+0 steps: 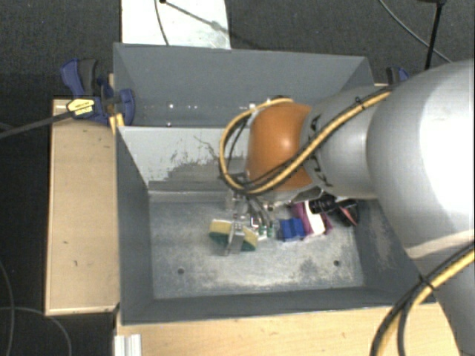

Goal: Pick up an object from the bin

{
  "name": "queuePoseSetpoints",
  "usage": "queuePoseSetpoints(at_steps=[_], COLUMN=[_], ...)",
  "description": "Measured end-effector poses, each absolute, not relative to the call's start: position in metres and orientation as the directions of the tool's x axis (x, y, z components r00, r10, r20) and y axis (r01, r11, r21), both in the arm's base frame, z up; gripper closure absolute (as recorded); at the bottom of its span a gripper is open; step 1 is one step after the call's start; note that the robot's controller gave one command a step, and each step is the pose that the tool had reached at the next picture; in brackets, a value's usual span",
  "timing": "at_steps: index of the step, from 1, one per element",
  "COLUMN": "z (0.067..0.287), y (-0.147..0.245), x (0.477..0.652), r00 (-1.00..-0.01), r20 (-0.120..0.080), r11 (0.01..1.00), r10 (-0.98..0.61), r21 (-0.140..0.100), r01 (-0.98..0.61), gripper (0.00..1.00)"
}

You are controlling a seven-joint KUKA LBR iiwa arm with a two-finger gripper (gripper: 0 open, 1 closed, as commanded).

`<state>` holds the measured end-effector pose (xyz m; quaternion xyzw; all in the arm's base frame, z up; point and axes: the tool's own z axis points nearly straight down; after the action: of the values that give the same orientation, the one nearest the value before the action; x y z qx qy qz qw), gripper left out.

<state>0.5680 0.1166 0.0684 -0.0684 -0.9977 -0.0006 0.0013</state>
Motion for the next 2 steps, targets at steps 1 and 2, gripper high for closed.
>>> queuePoseSetpoints(at_steps=[1, 2], z=[0.0689, 0.0693], y=[0.1169, 0.1171], x=[0.5684, 0.5689], r00=[-0.989, -0.988], r20=[0.002, 0.001], r11=[0.989, 0.988], r10=[0.145, 0.155], r21=[0.003, 0.005], r01=[0.145, 0.155], gripper=[0.00, 0.00])
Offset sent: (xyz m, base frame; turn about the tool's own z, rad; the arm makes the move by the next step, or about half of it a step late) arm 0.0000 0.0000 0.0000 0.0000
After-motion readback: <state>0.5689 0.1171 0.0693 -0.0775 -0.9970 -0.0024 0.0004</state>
